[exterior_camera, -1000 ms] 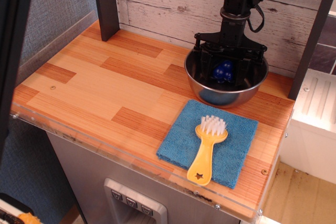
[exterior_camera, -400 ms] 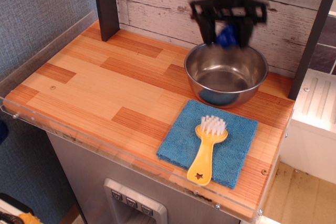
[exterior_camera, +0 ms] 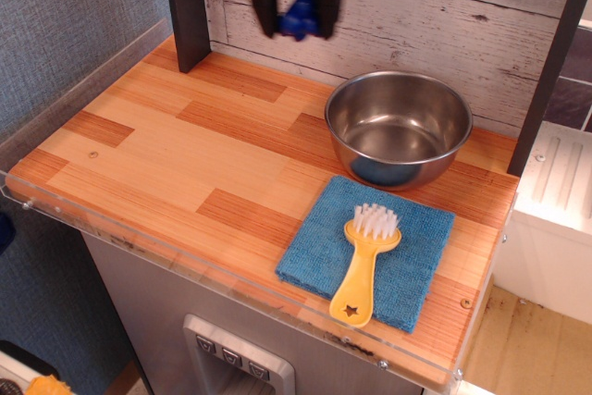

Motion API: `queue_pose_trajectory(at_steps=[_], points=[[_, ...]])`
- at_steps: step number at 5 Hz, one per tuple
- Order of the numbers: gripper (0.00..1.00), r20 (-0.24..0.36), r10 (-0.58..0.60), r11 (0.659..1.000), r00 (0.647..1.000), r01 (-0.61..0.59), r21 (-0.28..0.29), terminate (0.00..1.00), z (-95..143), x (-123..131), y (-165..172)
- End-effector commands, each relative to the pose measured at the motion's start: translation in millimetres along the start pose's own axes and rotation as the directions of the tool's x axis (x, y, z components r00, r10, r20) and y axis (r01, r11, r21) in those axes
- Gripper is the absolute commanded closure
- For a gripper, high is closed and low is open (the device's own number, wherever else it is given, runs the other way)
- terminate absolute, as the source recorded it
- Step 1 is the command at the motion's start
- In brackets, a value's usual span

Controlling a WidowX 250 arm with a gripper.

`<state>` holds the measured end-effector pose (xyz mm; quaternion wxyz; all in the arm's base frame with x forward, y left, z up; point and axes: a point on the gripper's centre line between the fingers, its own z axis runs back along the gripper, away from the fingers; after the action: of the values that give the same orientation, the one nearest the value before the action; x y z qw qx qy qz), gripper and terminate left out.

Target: Move grapes to left of metal bowl

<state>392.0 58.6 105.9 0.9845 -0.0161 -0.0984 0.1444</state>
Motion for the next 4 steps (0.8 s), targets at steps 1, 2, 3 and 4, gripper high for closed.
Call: queue_pose_trajectory(at_steps=[1, 2, 3, 4], points=[[1.0, -0.015, 0.023, 0.999, 1.0, -0.022, 0.036, 0.0, -19.4, 18.1, 25.2], [1.0, -0.042, -0.007, 0.999, 0.999, 0.009, 0.047, 0.0, -36.4, 15.7, 14.8], [1.0, -0.083, -0.021, 0.999, 0.996, 0.025, 0.047, 0.0, -54.6, 12.3, 8.3], [1.0, -0.106, -0.043, 0.999, 0.993, 0.046, 0.027, 0.0, -65.0, 7.4, -0.8]])
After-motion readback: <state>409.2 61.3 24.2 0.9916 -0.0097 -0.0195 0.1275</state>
